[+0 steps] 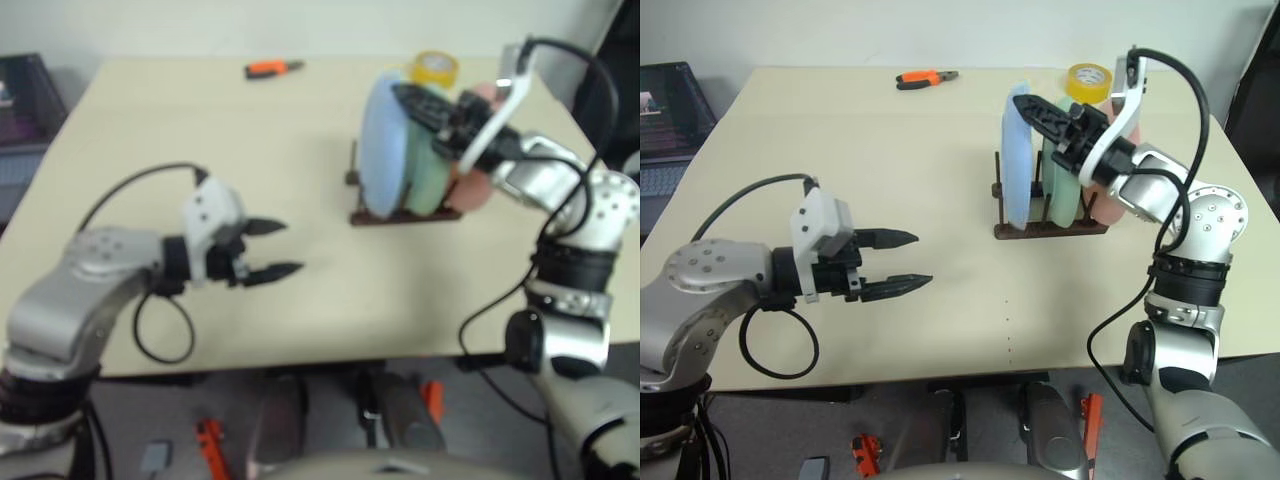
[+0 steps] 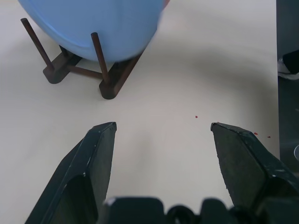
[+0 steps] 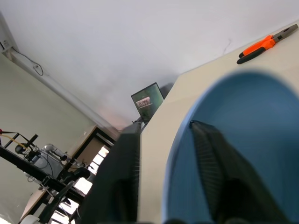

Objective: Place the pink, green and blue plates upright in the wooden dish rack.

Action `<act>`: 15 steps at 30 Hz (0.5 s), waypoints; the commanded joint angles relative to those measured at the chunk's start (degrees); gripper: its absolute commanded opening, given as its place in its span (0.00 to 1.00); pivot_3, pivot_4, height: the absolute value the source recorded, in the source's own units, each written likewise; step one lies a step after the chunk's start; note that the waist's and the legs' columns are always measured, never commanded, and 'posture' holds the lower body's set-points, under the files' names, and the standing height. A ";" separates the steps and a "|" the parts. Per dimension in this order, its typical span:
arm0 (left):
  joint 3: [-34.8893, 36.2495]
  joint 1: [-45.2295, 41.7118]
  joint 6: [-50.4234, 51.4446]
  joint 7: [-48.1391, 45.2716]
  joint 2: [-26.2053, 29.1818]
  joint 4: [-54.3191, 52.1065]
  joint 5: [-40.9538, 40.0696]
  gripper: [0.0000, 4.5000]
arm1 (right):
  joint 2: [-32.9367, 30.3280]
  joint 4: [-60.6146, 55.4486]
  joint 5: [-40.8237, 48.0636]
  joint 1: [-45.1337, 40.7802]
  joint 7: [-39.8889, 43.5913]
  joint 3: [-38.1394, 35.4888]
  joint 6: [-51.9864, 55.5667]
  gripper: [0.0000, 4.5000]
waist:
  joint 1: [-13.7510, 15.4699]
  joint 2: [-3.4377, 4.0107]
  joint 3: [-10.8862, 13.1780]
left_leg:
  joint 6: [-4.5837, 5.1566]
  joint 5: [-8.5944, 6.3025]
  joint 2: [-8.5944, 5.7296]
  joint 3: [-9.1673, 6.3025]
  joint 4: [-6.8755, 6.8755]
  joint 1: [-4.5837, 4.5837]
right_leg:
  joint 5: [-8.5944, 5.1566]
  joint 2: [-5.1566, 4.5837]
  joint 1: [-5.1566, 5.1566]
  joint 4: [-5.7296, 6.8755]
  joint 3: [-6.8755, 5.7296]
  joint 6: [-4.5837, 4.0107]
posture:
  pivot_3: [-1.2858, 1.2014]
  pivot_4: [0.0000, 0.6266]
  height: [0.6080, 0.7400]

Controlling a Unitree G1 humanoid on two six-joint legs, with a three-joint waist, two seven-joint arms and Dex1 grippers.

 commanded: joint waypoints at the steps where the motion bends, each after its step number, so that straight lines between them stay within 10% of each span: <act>1: 1.44 -0.20 -0.36 0.17 0.90 -1.89 -0.89 0.79 | -0.58 -1.40 -0.94 -1.77 1.20 -0.29 -1.48 0.71 | -0.01 0.00 0.00 | 0.00 0.00 0.00 0.00 0.00 0.00 | 0.00 0.00 0.00 0.00 0.00 0.00 | 0.52 0.24 1.00; 3: 1.46 -0.11 -0.33 0.24 0.92 -2.01 -0.92 0.79 | -0.65 -2.09 -1.93 -1.96 2.04 -0.09 -2.00 0.86 | -0.01 0.00 0.00 | 0.00 0.00 0.00 0.00 0.00 0.00 | 0.00 0.00 0.00 0.00 0.00 0.00 | 0.52 0.24 1.00; 15: 1.08 0.24 -0.38 0.53 0.70 -2.39 -0.77 0.79 | -2.85 -7.03 -12.53 -3.84 8.41 4.79 -7.05 0.86 | -0.02 0.00 0.00 | 0.00 0.00 -0.01 -0.01 -0.01 0.00 | -0.01 0.00 -0.02 -0.01 -0.01 -0.02 | 0.52 0.24 1.00</act>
